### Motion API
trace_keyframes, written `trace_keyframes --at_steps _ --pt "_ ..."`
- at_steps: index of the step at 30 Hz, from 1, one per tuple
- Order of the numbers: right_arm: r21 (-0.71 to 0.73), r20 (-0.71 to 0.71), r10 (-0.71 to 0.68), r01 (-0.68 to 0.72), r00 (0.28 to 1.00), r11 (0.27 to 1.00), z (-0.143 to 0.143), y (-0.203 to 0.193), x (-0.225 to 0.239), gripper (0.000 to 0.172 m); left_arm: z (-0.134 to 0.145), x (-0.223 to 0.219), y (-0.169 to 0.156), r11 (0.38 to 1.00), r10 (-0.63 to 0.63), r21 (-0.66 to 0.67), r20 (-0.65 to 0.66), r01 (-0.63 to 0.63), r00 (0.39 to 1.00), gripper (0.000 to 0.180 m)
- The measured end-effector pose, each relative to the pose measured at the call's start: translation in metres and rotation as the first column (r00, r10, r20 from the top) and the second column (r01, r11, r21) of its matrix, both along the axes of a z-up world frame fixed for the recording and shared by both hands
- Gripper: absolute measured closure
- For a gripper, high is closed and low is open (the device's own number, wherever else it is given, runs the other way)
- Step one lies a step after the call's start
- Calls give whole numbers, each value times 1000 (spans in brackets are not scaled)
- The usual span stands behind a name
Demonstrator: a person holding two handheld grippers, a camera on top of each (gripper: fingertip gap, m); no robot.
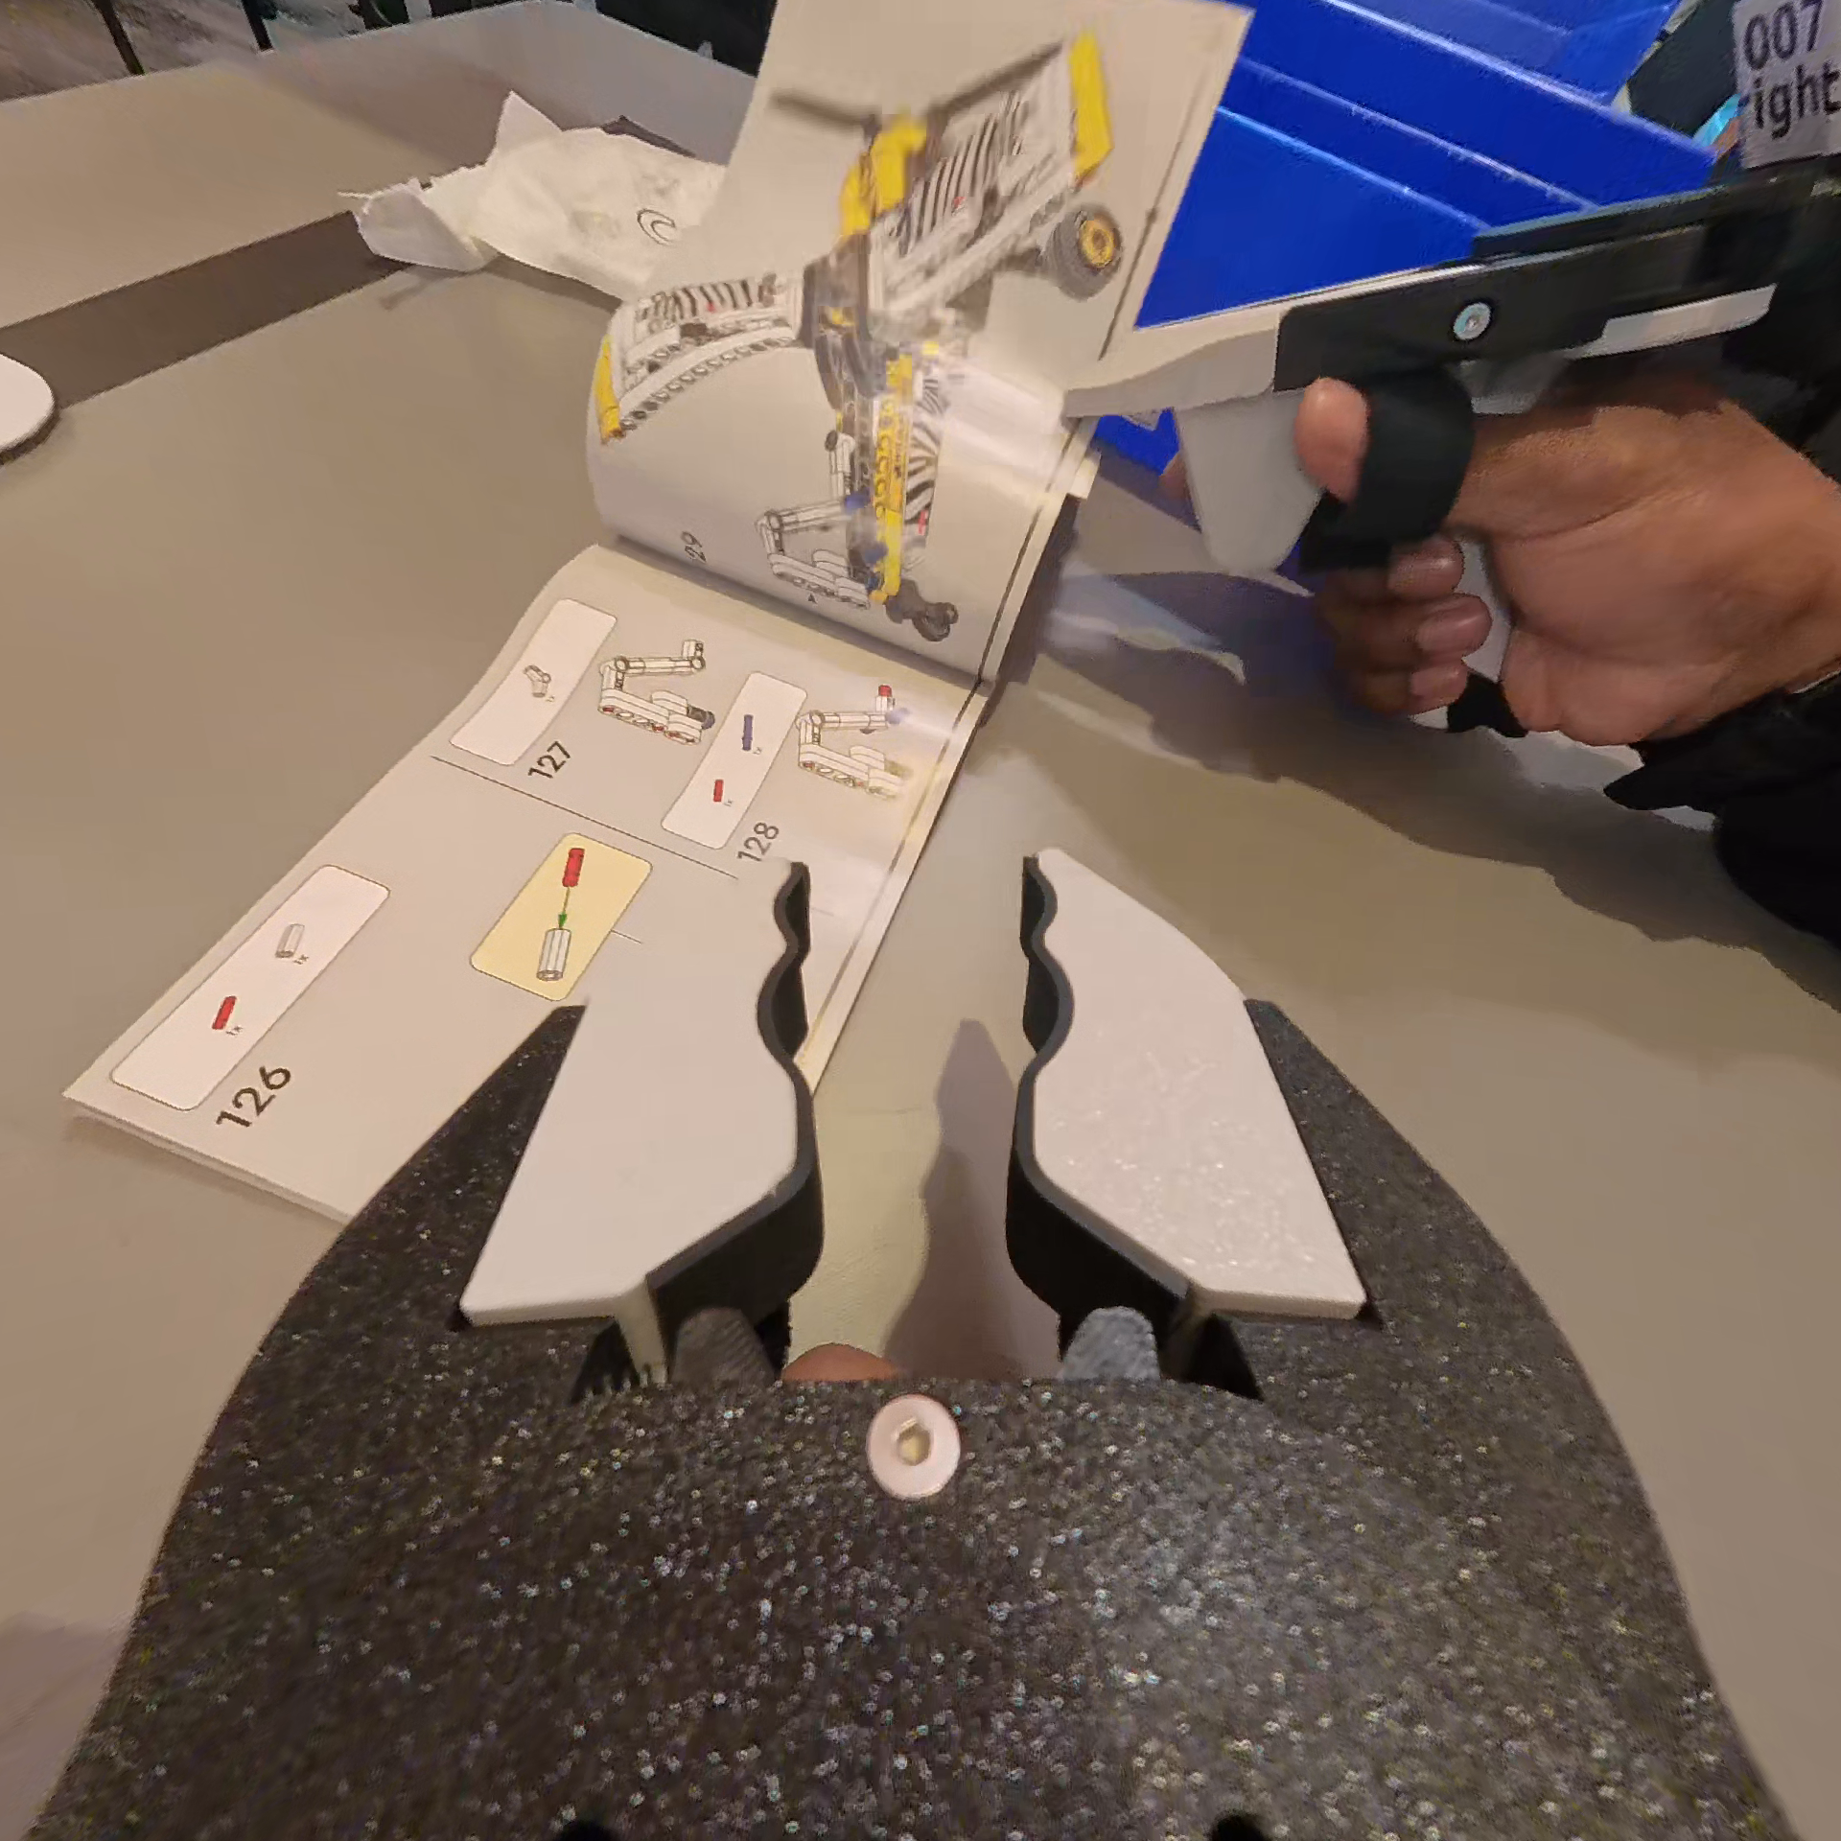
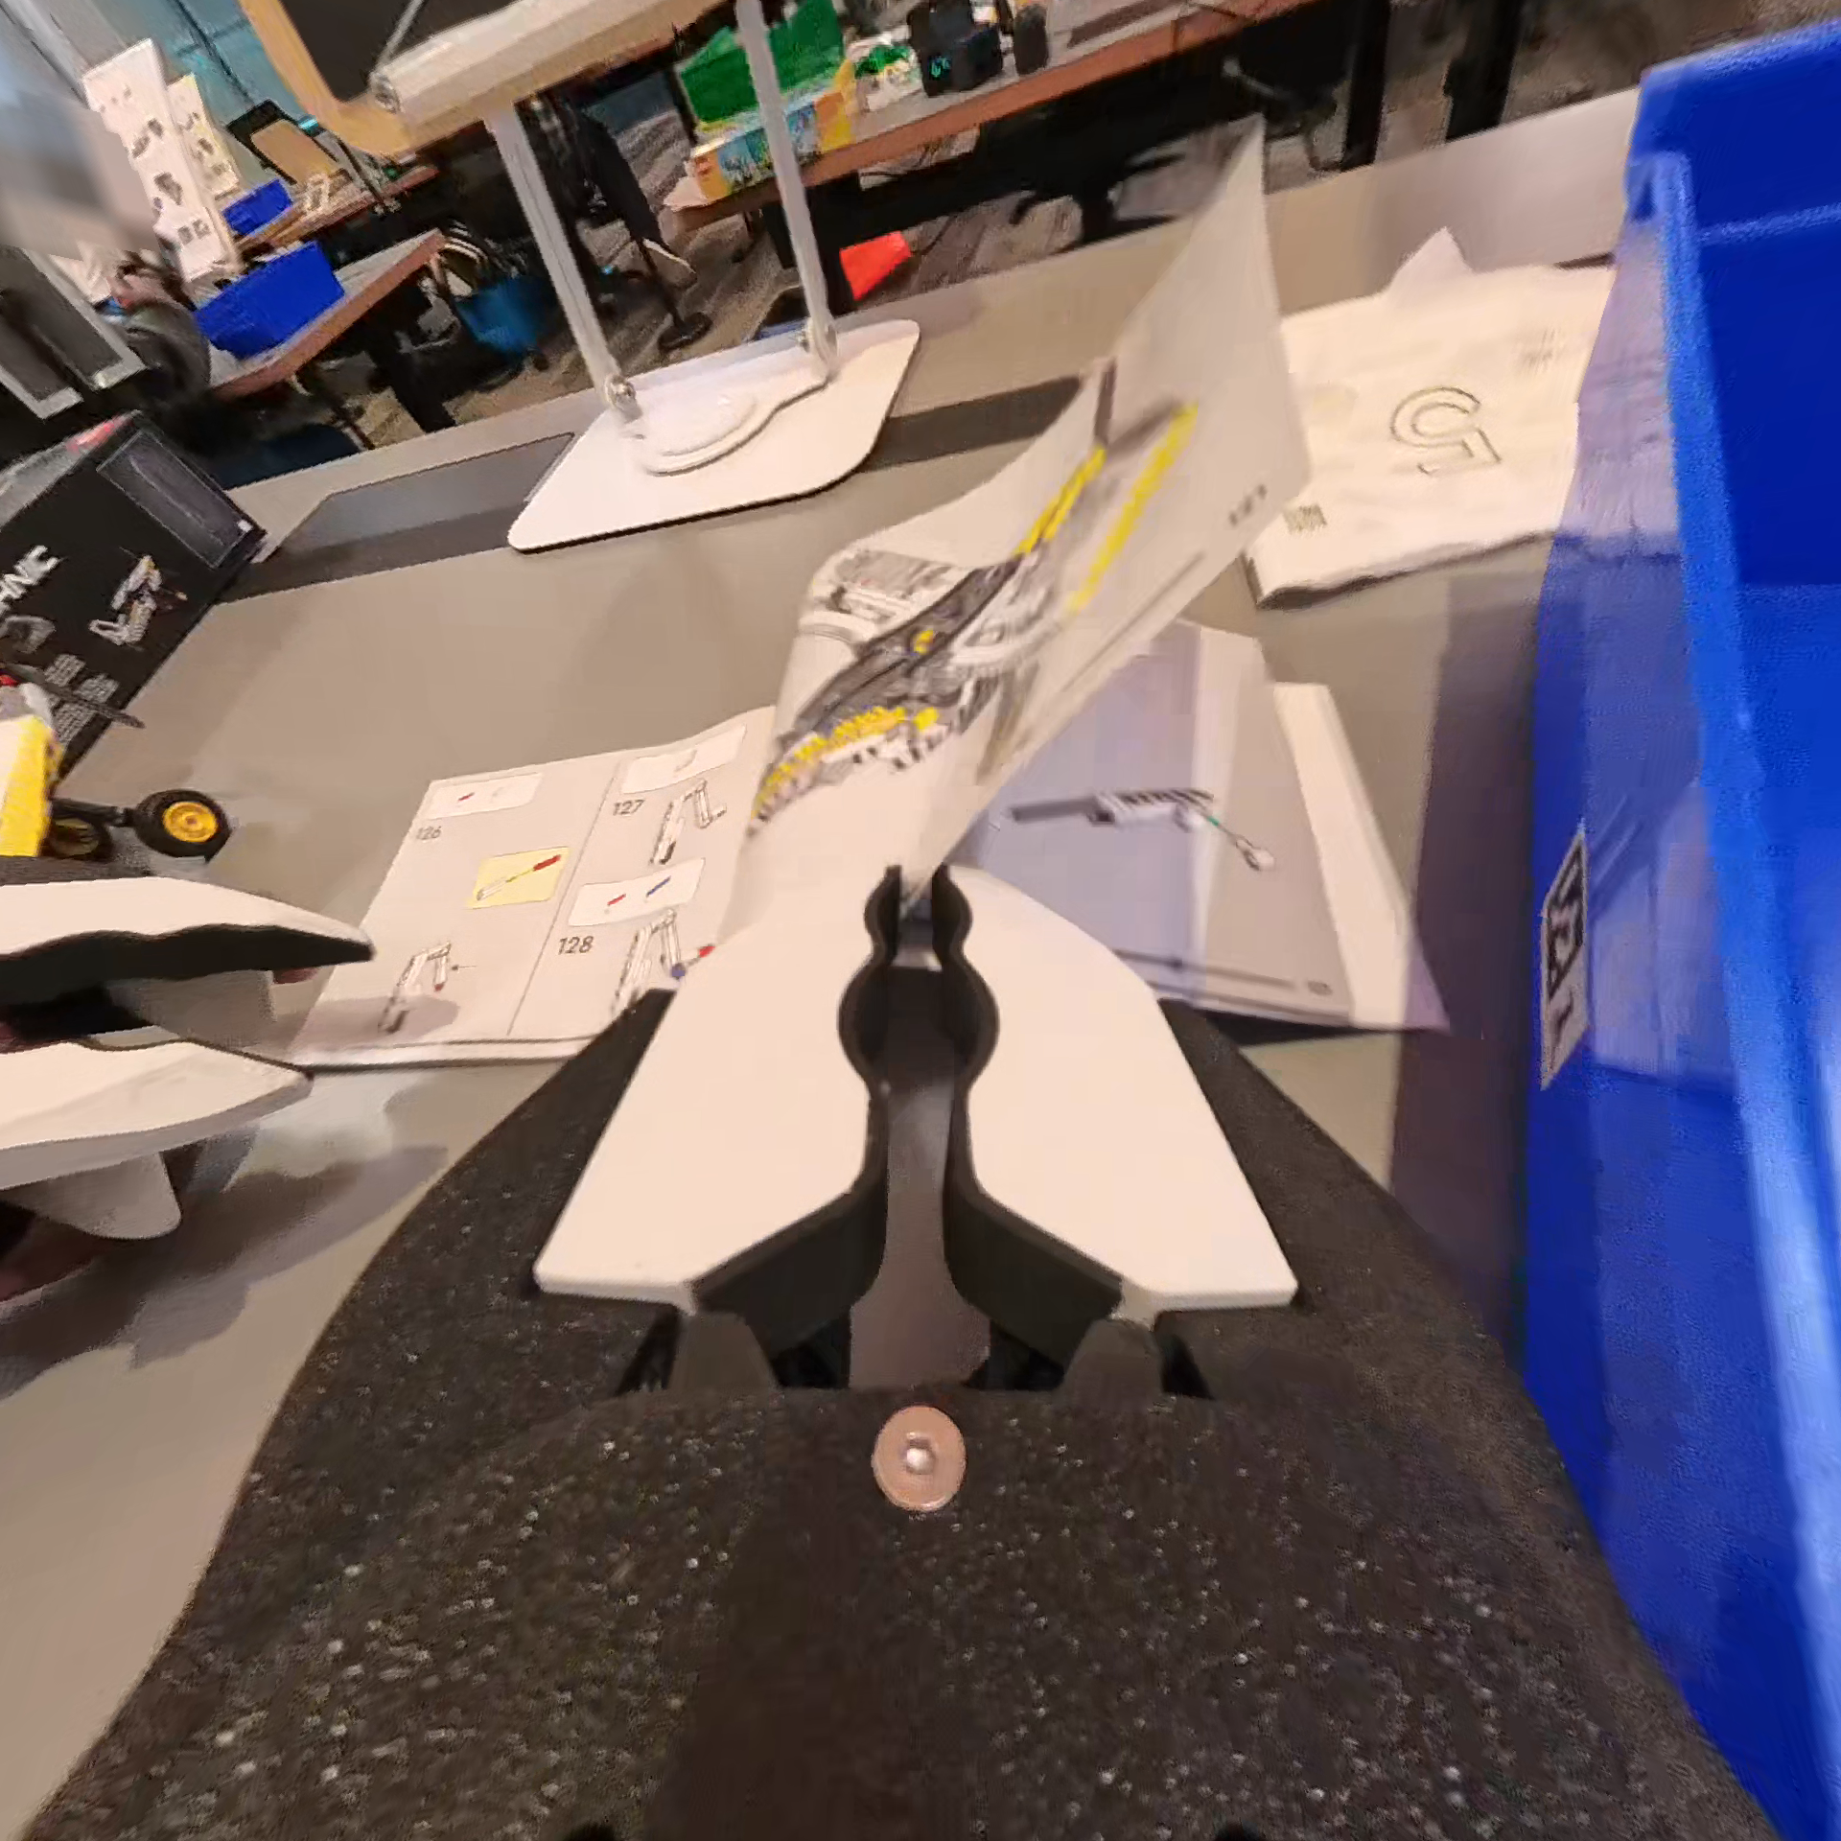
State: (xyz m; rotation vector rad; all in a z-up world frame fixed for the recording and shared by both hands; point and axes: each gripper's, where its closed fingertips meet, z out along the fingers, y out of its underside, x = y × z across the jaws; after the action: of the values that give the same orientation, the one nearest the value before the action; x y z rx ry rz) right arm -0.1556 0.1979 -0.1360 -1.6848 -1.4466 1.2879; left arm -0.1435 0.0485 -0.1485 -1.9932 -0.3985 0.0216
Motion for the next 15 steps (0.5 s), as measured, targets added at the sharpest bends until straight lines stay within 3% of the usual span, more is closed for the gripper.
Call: trace_keyframes --at_steps 4,8,11,15 --pt "5 20 -18 18 1000 1000 -4 -1 13 158 -4 1 4 1000 0 -17 -2 0 1000 139" --pt "136 -6 -14 14 1000 991 2 -8 27 153 -9 1 7 999 2 -38 1 -2 1000 139" --pt "276 -97 101 -71 990 959 20 -30 24 153 -9 3 9 999 -1 -42 -7 1 1000 139" --pt "467 -74 283 -217 956 857 24 -65 5 151 -9 10 7 999 -13 -49 -19 12 1000 139"
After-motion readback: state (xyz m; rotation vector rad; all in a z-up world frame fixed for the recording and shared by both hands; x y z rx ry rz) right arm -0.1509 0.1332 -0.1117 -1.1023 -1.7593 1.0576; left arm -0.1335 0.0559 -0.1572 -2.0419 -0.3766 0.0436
